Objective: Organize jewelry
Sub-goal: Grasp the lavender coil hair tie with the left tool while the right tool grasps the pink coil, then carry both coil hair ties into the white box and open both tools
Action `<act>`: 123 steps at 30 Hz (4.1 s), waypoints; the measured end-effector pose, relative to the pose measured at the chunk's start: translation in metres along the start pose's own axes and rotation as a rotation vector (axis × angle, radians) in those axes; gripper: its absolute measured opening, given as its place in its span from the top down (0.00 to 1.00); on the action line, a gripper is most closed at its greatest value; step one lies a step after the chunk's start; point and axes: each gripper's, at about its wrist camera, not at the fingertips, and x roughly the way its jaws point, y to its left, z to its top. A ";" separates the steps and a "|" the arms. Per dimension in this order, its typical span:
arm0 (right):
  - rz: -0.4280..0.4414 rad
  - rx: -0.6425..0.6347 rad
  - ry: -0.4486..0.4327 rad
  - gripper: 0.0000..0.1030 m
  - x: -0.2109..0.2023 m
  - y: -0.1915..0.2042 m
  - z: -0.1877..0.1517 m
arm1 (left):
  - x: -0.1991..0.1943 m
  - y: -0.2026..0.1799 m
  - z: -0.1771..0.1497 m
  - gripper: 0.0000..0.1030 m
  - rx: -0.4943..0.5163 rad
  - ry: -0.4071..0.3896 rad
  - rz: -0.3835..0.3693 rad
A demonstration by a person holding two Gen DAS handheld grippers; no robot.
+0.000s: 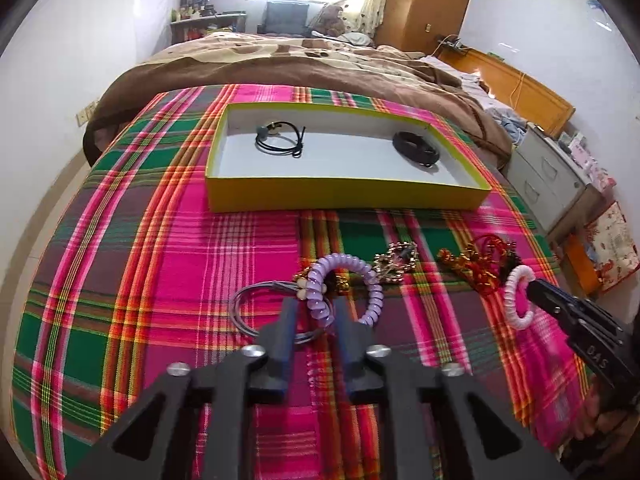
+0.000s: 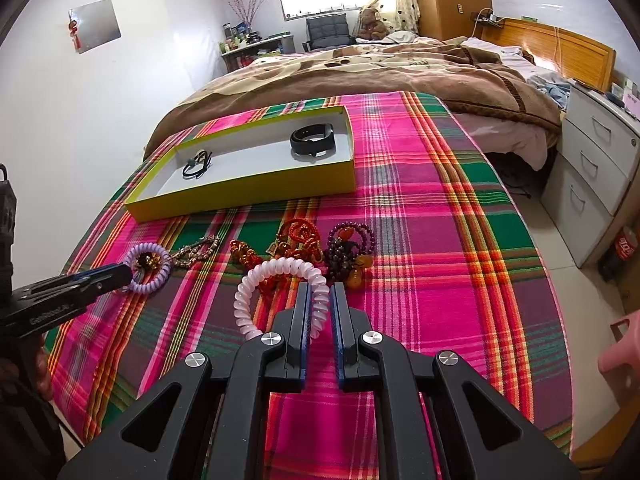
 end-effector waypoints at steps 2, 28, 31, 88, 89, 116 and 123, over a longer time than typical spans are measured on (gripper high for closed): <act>0.000 0.001 0.000 0.91 0.000 0.000 0.000 | 0.001 0.000 -0.001 0.89 -0.004 -0.003 -0.005; 0.011 -0.002 0.000 0.91 -0.001 0.004 -0.002 | 0.004 -0.001 0.003 0.91 0.004 -0.006 0.016; 0.013 -0.005 0.004 0.91 0.000 0.005 -0.002 | 0.005 -0.001 0.004 0.91 0.008 -0.004 0.019; 0.007 -0.058 -0.066 0.91 0.012 0.032 0.074 | -0.030 0.027 0.067 0.91 -0.019 -0.133 -0.004; 0.010 -0.056 -0.062 0.91 0.015 0.032 0.079 | -0.028 0.028 0.072 0.91 -0.018 -0.131 -0.002; -0.018 -0.082 0.080 0.91 0.144 0.051 0.153 | 0.072 0.048 0.126 0.91 0.009 -0.012 0.067; -0.026 -0.105 0.098 0.91 0.155 0.056 0.155 | 0.083 0.055 0.126 0.91 -0.011 0.014 0.045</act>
